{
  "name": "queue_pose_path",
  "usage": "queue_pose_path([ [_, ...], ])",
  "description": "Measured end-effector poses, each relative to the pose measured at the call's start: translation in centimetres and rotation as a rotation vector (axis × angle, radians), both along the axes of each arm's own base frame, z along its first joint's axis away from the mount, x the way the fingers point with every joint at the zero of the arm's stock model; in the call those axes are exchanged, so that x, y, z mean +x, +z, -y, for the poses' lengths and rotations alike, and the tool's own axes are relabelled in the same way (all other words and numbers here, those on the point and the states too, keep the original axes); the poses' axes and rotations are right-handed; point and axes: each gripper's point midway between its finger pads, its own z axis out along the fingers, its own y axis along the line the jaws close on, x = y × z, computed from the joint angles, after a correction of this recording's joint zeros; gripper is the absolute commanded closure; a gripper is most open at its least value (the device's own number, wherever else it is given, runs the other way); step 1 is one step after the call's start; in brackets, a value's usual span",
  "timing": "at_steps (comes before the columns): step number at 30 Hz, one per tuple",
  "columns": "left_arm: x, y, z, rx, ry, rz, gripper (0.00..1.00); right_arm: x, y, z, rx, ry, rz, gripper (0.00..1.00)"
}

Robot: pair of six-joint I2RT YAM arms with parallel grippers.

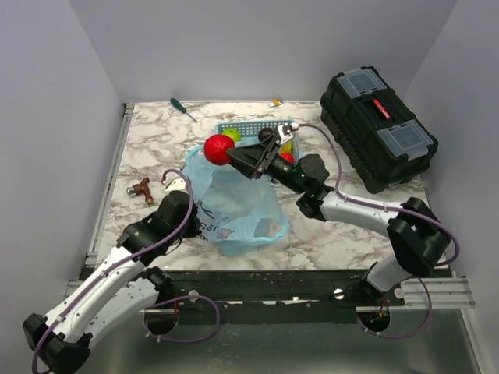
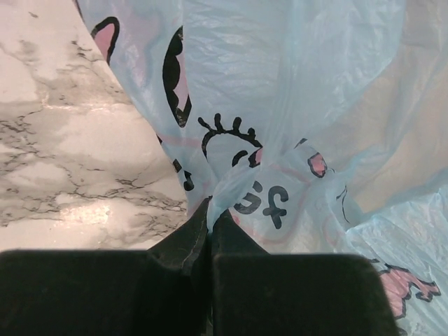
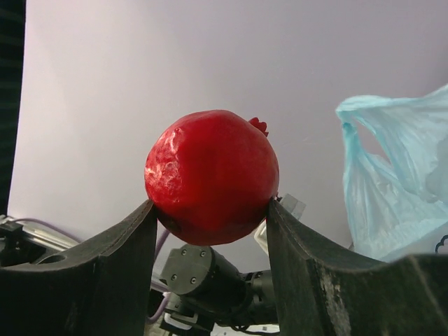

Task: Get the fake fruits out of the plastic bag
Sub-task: Take out the fake fruit from the plastic bag, then place the fake fruit in the bin.

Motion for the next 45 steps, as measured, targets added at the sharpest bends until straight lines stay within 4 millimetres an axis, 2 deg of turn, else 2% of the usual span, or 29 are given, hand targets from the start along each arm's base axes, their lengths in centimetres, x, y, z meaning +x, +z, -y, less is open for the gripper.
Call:
queue_pose_path([
  [4,0.0,0.4,-1.0,0.013,0.042,0.027,1.00,-0.1,1.0,0.7,-0.069,0.008,0.021,0.86],
  [10,-0.1,2.7,-2.0,-0.026,0.086,0.110,1.00,-0.3,-0.2,2.6,-0.253,-0.049,0.053,0.84],
  [12,-0.2,3.6,-2.4,-0.036,0.102,0.132,1.00,0.9,0.1,3.7,-0.319,-0.099,0.076,0.84],
  [16,-0.6,5.0,-3.7,-0.042,0.145,0.177,1.00,5.0,1.4,6.3,-0.446,-0.249,0.138,0.84],
  [18,-0.7,5.2,-4.2,-0.038,0.161,0.189,1.00,7.2,1.4,7.4,-0.517,-0.325,0.162,0.84],
  [19,-0.8,5.2,-4.4,-0.035,0.166,0.191,0.96,8.3,1.0,7.9,-0.559,-0.357,0.170,0.85],
  [22,-1.0,5.4,-4.6,-0.038,0.172,0.202,0.76,10.8,-1.7,8.4,-0.676,-0.404,0.163,0.85],
  [25,-1.0,5.5,-4.7,-0.045,0.173,0.207,0.56,12.9,-6.2,8.7,-0.809,-0.422,0.124,0.85],
  [28,-1.0,5.5,-4.7,-0.044,0.169,0.208,0.44,14.7,-11.0,9.2,-0.962,-0.434,0.082,0.84],
  [30,-1.2,5.5,-4.6,-0.045,0.159,0.209,0.37,15.9,-13.3,9.6,-1.051,-0.449,0.067,0.82],
  [33,-1.6,6.5,-4.6,-0.056,0.134,0.217,0.24,17.6,-15.4,10.0,-1.157,-0.469,0.068,0.75],
  [36,-2.3,8.7,-4.6,-0.090,0.110,0.253,0.03,19.3,-16.3,10.2,-1.230,-0.489,0.083,0.66],
  [41,-3.8,13.9,-5.2,-0.179,0.069,0.372,0.01,21.5,-17.8,9.7,-1.310,-0.483,0.102,0.58],
  [45,-5.3,16.8,-6.0,-0.220,0.052,0.436,0.01,22.7,-19.8,9.2,-1.358,-0.456,0.095,0.49],
])
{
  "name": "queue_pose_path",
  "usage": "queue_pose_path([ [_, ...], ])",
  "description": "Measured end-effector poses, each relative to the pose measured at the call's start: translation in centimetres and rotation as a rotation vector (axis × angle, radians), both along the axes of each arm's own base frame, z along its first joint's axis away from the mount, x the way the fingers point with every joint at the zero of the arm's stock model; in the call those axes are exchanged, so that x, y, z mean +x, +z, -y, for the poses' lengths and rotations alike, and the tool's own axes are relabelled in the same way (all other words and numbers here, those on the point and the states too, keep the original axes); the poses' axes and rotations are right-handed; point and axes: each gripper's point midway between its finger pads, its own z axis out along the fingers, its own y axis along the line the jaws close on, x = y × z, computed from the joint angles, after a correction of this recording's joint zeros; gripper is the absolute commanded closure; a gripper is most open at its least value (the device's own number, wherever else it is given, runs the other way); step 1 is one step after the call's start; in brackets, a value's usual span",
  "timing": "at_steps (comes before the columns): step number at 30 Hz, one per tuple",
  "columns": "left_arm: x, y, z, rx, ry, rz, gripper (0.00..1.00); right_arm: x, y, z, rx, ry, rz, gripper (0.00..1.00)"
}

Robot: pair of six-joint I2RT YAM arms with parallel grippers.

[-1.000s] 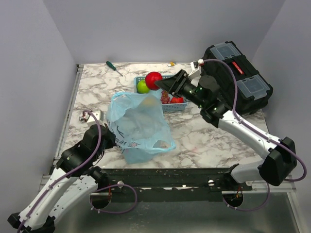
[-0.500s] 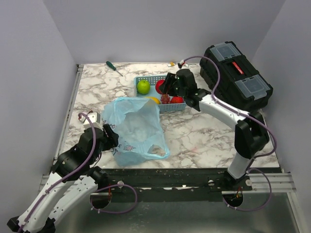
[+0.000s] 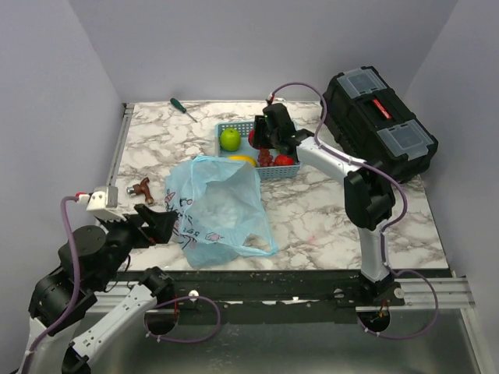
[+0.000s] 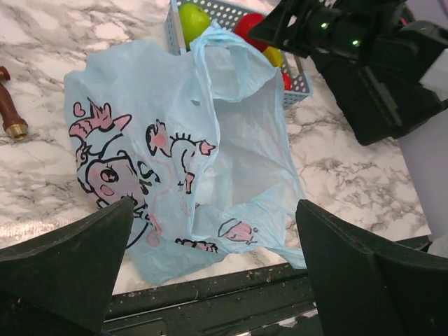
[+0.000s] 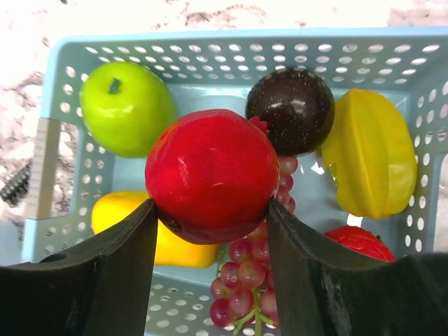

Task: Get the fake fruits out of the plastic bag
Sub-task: Place the fake fruit in the bin.

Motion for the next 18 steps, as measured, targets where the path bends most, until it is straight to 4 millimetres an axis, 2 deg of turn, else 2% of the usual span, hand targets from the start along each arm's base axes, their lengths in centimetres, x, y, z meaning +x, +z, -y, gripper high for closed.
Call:
queue_pose_path([
  [4,-1.1,2.1,-0.7,-0.026,-0.011,0.054,0.01,0.1,-2.4,-0.1,-0.031,0.011,-0.051,0.37],
  [10,-2.3,3.6,-1.3,-0.030,-0.037,0.092,0.01,-0.2,-3.9,-0.3,-0.046,0.024,-0.091,0.13],
  [18,-3.0,4.6,-1.8,-0.020,-0.048,0.122,0.01,-0.8,-3.9,0.1,-0.065,0.033,-0.107,0.09],
])
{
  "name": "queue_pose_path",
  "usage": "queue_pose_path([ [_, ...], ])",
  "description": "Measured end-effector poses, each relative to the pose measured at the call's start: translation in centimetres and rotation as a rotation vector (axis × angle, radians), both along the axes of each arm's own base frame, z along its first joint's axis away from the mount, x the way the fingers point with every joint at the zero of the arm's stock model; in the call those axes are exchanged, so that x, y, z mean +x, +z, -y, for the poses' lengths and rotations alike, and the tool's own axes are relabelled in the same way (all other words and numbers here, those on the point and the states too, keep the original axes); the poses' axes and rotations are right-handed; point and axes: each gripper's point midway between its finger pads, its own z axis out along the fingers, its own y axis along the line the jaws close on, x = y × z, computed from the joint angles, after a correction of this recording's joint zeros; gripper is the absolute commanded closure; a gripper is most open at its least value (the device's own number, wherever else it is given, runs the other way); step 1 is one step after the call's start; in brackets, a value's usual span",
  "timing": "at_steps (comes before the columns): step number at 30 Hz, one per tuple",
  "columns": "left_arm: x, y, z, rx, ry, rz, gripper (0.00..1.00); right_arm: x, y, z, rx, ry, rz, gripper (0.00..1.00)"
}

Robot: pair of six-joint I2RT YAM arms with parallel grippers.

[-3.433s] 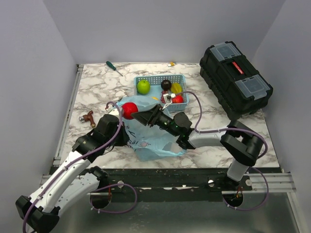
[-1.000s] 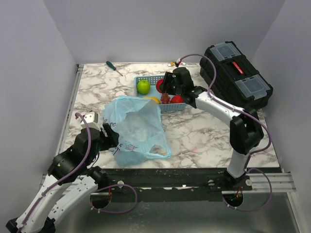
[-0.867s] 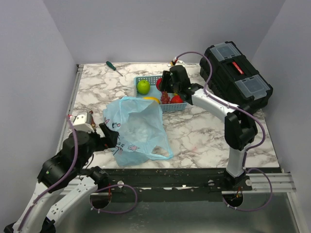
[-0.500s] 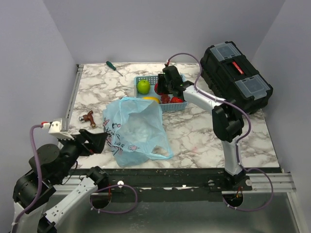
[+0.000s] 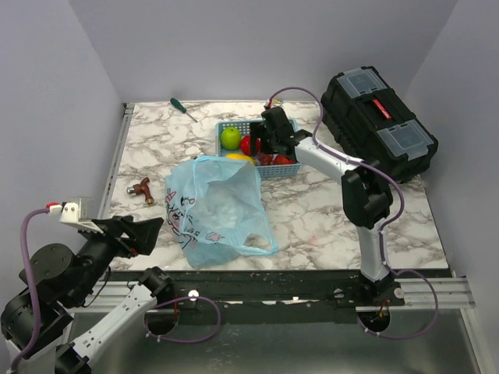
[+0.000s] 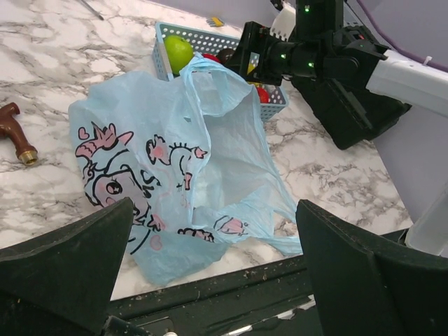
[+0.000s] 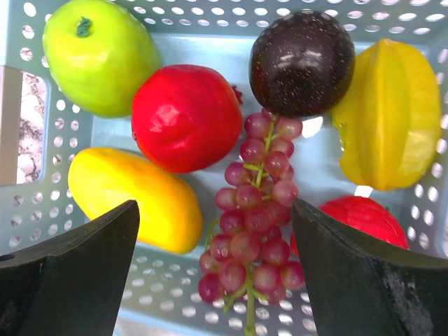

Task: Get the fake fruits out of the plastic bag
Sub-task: Place the fake fruit in the bin, then reset both arms

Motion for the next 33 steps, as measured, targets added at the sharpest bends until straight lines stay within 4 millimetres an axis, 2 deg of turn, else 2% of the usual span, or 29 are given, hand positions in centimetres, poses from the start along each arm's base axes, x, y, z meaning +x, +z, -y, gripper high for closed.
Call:
queue_pose_path([
  [2,-0.3,0.3,-0.2,0.001,-0.001,0.009,0.01,-0.6,0.8,0.4,-0.001,0.002,0.002,0.09],
  [4,-0.5,0.8,-0.4,-0.002,-0.002,0.022,0.01,-1.6,2.5,1.1,0.006,0.004,0.013,0.09],
  [12,-0.7,1.9,-0.7,-0.003,-0.005,0.059,0.01,-8.7,13.6,5.3,0.127,0.012,0.149,0.04],
  [13,-0.6,1.9,-0.6,-0.003,-0.005,0.064,0.01,-9.6,14.9,5.9,0.144,0.008,0.167,0.00],
  [15,-0.2,2.0,-0.3,0.002,-0.007,0.077,0.01,-11.4,16.8,7.0,0.179,0.000,0.197,0.00],
  [23,1.0,1.9,0.3,-0.009,-0.001,0.133,0.01,-18.6,20.0,11.6,0.292,-0.044,0.246,0.00],
  [29,1.5,2.2,-0.3,-0.052,0.047,0.196,0.01,-23.9,24.6,13.9,0.482,-0.031,0.348,0.00],
  [33,2.0,1.4,-0.8,-0.057,0.088,0.197,0.01,-26.5,27.6,15.2,0.589,-0.027,0.416,0.00],
])
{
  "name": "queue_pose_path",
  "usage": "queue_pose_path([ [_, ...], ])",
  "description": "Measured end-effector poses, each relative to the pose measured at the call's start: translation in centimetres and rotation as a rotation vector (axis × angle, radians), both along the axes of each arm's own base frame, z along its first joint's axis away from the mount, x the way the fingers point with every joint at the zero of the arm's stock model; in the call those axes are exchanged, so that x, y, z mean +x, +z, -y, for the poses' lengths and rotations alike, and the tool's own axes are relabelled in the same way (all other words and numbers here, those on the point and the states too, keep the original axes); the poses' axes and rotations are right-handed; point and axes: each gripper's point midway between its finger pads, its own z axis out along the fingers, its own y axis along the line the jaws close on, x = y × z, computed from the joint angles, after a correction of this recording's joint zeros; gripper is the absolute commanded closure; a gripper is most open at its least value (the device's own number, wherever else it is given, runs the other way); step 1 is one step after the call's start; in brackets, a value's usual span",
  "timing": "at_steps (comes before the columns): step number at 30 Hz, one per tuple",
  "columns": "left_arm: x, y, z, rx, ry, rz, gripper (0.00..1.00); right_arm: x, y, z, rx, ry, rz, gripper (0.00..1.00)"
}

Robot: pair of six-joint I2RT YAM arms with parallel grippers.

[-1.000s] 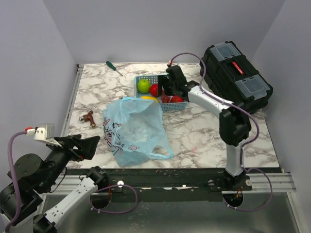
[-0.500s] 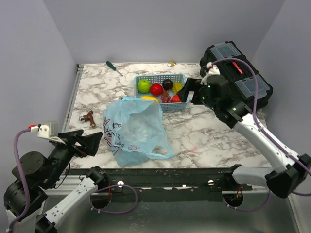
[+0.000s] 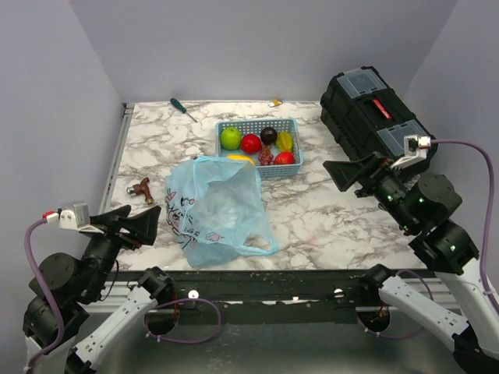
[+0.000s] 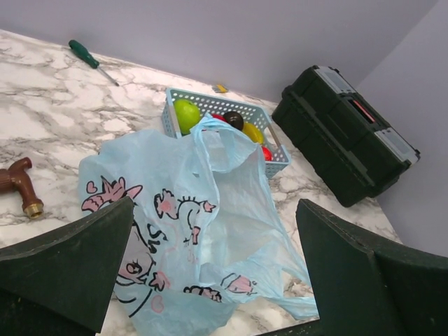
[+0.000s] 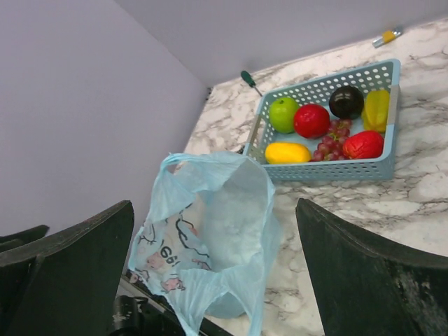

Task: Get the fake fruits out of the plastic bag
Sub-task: Reset both arms

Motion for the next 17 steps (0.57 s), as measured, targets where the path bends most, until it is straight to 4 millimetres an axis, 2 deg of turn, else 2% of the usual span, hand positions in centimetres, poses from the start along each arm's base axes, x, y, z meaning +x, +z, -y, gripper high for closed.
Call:
queue_pose_path([
  [5,0.4,-1.3,-0.8,0.006,0.052,-0.011,0.01,-1.5,1.5,0.7,0.055,0.008,0.035,0.00],
  [17,0.6,1.0,-1.6,0.017,0.088,0.066,0.01,-2.3,1.5,0.4,0.065,0.042,0.034,0.00],
])
